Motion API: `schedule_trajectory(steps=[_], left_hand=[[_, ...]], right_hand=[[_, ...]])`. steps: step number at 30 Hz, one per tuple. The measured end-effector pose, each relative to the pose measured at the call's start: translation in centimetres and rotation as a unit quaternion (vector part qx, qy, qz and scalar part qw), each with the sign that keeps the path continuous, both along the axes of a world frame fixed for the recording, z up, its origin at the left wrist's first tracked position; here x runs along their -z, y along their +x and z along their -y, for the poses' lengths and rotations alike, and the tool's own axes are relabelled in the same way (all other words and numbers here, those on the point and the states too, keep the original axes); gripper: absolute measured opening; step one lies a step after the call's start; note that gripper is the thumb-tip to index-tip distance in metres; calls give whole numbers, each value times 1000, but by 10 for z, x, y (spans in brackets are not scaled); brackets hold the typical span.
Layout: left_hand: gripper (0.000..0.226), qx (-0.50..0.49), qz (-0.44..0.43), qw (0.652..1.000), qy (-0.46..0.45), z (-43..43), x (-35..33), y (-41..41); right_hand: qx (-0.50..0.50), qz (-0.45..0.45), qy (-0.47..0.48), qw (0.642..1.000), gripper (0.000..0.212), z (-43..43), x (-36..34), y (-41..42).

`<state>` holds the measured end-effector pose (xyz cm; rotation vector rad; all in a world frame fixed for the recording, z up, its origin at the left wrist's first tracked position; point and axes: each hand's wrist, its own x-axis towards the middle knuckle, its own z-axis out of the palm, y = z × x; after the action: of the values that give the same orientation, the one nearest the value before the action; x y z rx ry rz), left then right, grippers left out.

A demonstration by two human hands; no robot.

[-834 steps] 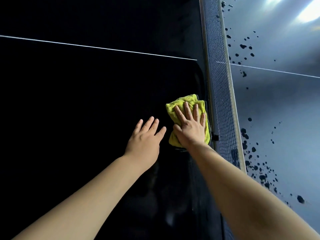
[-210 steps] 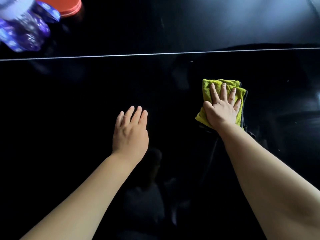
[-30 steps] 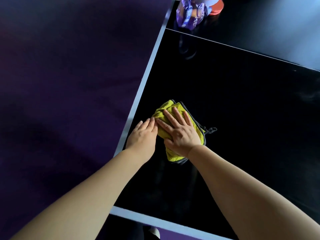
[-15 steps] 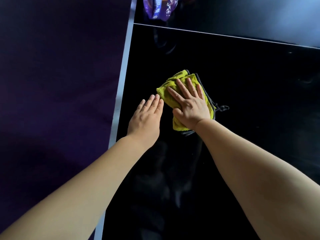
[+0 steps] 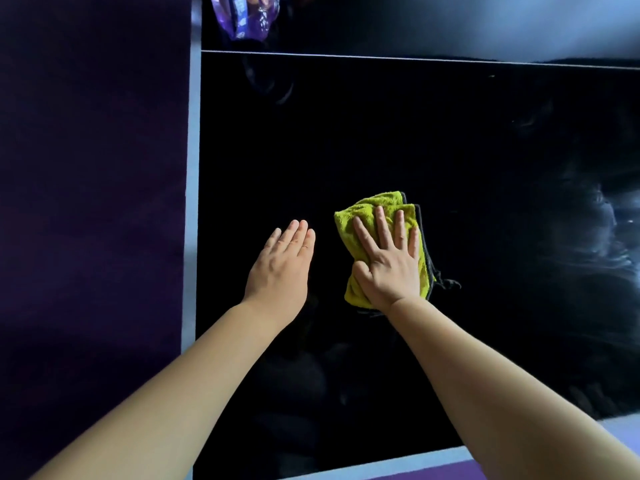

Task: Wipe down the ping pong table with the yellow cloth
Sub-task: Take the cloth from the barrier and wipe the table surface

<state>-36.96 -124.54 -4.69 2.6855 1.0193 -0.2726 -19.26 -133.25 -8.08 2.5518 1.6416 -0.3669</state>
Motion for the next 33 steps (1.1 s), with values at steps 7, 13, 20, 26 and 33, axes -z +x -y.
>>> schedule_trajectory(steps=[7,13,20,26,33], left_hand=[[59,15,-21,1000,3,59,-9,-19],[57,28,-62,998,-8,139,-11,-29],[54,2,-105,994,13,232,-17,-14],[57,50,-125,990,29,285,-16,29],[60,137,-105,985,21,336,-18,107]], right_hand=[[-52,-31,-4,998,73,64,-3,-51],[-86,-57,24,994,71,136,-2,-81],[-101,-84,12,991,71,217,-11,-73],[-74,-87,12,993,72,276,-11,-34],[-17,-72,14,997,69,345,-11,42]])
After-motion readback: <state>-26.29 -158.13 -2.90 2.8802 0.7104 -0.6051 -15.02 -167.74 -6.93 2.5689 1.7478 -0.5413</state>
